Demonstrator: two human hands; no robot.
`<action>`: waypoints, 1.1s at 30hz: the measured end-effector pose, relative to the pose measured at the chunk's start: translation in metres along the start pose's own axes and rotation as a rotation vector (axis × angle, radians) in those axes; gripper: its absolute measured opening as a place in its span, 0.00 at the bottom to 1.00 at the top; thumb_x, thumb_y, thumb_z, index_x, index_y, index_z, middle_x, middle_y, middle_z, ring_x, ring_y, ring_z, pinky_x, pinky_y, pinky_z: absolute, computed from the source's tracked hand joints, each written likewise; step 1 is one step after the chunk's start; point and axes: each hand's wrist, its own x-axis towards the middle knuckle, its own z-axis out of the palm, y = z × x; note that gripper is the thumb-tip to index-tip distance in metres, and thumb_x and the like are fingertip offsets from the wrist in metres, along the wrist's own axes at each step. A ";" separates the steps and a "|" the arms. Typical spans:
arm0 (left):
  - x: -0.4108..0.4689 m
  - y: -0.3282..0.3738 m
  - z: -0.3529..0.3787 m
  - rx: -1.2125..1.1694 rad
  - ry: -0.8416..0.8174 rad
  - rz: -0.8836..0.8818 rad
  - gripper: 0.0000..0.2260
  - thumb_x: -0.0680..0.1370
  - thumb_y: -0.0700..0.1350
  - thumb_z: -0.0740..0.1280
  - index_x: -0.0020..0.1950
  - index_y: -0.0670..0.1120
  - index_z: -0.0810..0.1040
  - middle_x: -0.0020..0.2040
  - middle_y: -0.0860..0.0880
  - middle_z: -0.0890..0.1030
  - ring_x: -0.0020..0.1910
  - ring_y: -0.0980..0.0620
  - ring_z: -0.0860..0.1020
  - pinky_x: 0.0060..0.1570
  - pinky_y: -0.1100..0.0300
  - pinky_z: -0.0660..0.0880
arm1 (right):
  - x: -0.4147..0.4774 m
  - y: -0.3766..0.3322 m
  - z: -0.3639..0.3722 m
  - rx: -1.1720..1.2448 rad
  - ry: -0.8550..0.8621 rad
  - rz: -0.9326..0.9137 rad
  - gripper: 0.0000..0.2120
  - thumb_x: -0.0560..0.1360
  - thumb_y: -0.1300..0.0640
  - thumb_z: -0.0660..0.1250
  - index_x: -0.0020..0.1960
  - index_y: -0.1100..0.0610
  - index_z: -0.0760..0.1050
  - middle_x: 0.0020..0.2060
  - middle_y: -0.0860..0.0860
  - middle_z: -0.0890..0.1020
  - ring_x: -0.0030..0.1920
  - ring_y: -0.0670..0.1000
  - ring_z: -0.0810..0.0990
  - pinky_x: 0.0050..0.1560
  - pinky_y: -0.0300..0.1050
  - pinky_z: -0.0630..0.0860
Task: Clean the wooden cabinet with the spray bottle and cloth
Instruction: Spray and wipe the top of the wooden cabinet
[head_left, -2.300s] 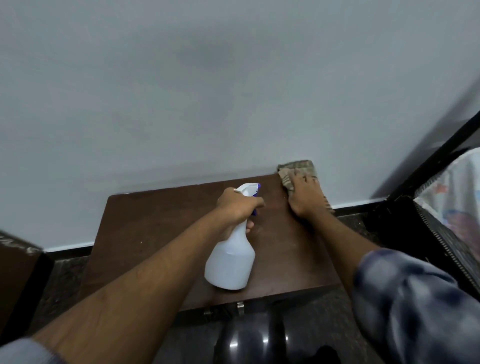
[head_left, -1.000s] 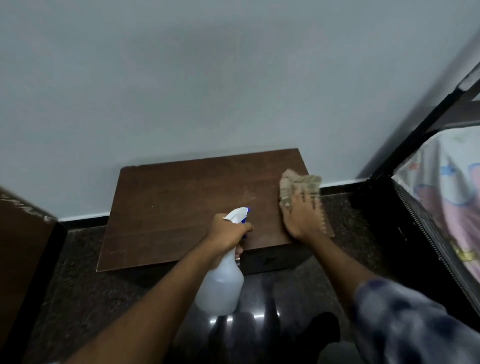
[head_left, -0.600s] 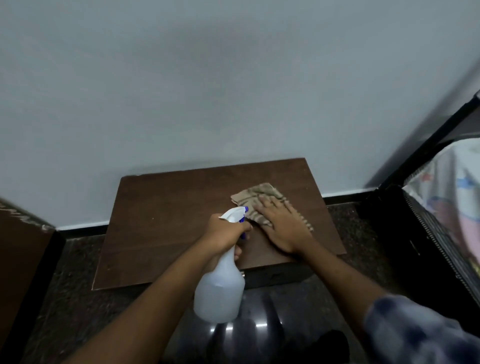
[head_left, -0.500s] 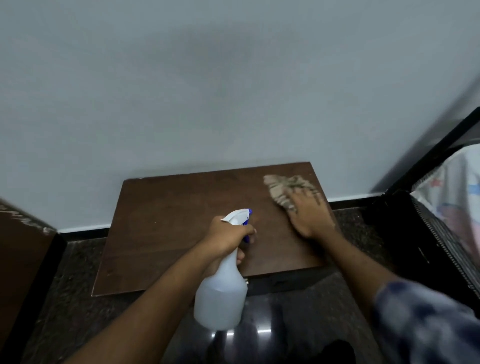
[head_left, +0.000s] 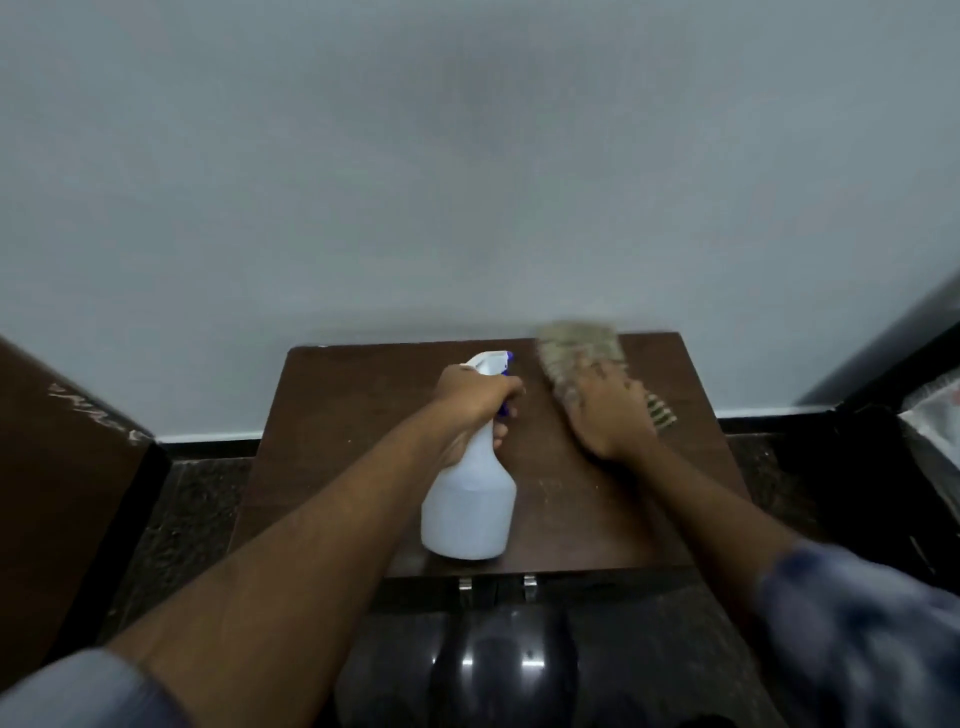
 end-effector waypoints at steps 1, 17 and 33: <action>0.002 0.001 -0.008 0.005 0.007 -0.005 0.07 0.74 0.40 0.74 0.47 0.36 0.83 0.33 0.42 0.81 0.18 0.50 0.71 0.23 0.62 0.72 | -0.016 -0.002 0.011 -0.046 -0.008 -0.174 0.28 0.82 0.41 0.49 0.81 0.43 0.56 0.81 0.48 0.59 0.79 0.54 0.59 0.69 0.61 0.66; -0.012 -0.066 -0.157 -0.026 0.211 -0.073 0.11 0.75 0.41 0.73 0.54 0.36 0.84 0.41 0.39 0.87 0.21 0.49 0.73 0.26 0.59 0.74 | 0.039 -0.158 0.028 0.061 0.013 -0.083 0.27 0.85 0.47 0.48 0.83 0.50 0.53 0.83 0.51 0.53 0.82 0.54 0.49 0.81 0.56 0.45; 0.021 -0.076 -0.263 -0.068 0.328 0.000 0.12 0.73 0.38 0.73 0.56 0.43 0.81 0.38 0.38 0.82 0.21 0.47 0.75 0.26 0.58 0.74 | 0.098 -0.303 0.048 0.115 -0.064 -0.296 0.24 0.85 0.46 0.49 0.79 0.48 0.61 0.80 0.51 0.63 0.79 0.56 0.59 0.78 0.56 0.54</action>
